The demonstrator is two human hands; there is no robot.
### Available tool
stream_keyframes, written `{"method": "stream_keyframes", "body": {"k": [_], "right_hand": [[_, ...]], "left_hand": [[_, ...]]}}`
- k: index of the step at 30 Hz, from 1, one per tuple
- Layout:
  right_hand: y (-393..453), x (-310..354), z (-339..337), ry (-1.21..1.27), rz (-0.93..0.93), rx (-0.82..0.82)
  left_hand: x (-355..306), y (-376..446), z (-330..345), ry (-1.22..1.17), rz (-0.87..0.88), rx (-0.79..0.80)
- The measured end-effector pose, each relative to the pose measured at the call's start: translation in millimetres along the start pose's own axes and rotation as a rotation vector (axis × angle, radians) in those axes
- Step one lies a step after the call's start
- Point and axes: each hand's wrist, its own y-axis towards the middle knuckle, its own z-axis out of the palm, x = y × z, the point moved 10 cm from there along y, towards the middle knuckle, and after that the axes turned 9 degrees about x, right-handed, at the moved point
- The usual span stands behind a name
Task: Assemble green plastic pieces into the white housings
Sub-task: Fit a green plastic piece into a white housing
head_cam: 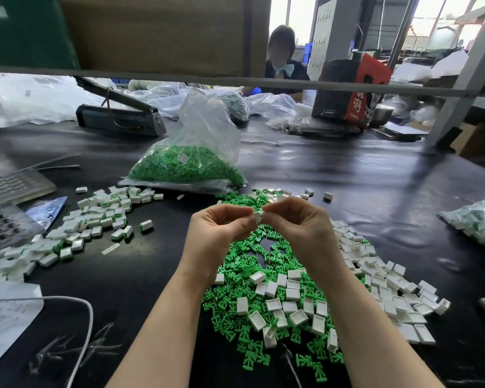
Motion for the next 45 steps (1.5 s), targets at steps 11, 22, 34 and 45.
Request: {"method": "stream_keyframes", "body": {"k": [11,22,34,45], "right_hand": [[2.0,-20.0,16.2,-0.393,0.133,0.214],[-3.3,-27.5,25.4,-0.527,0.198,0.335],[-8.8,-30.1,34.0,-0.489,0.216,0.440],[-6.8,-31.4,33.2,-0.443,0.190,0.448]], "left_hand": [[0.2,2.4,-0.3,0.276,0.001,0.028],[12.7,1.3,2.7,0.359,-0.098,0.109],[9.0,0.9,5.9,0.512,-0.057,0.162],[2.7,-1.1,6.8,0.498,-0.039,0.177]]}}
